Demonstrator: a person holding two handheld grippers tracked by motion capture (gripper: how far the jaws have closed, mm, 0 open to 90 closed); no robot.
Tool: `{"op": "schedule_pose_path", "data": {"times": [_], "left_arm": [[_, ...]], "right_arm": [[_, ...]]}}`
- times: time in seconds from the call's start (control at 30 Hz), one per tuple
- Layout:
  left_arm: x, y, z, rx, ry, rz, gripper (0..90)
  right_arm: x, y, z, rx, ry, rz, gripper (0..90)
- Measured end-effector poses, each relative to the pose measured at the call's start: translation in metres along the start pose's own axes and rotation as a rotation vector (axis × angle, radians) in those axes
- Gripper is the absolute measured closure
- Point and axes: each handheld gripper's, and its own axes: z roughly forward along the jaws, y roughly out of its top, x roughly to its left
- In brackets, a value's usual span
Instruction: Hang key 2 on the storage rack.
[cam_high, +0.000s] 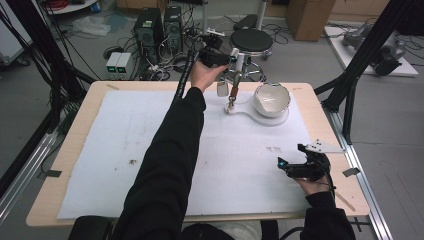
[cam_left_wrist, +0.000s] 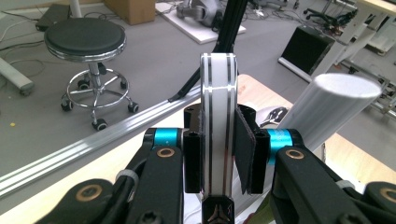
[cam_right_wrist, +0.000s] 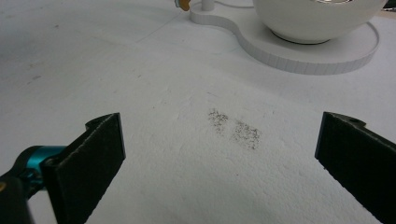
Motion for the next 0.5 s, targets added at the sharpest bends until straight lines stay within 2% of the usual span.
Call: {"op": "schedule_pose_path", "data": {"times": [0.1, 0.2, 0.23, 0.33, 0.5], "left_arm": [[0.001, 0.000, -0.001, 0.004, -0.006, -0.001, 74.1], [0.003, -0.001, -0.001, 0.023, -0.035, -0.032, 72.9], [0.005, -0.002, -0.001, 0.037, -0.054, -0.044, 70.8], [0.008, -0.003, -0.003, 0.043, -0.078, -0.086, 59.9], [0.013, -0.007, -0.010, 0.042, -0.095, -0.114, 43.2]], "right_arm": [[0.000, 0.000, 0.000, -0.001, -0.001, -0.003, 0.7], [0.000, 0.000, 0.000, -0.002, -0.002, -0.002, 0.6], [0.000, 0.000, 0.000, -0.002, -0.002, -0.002, 0.7], [-0.001, 0.000, 0.000, -0.004, -0.002, 0.000, 0.6], [0.000, 0.000, -0.001, -0.005, 0.001, 0.006, 0.7]]}}
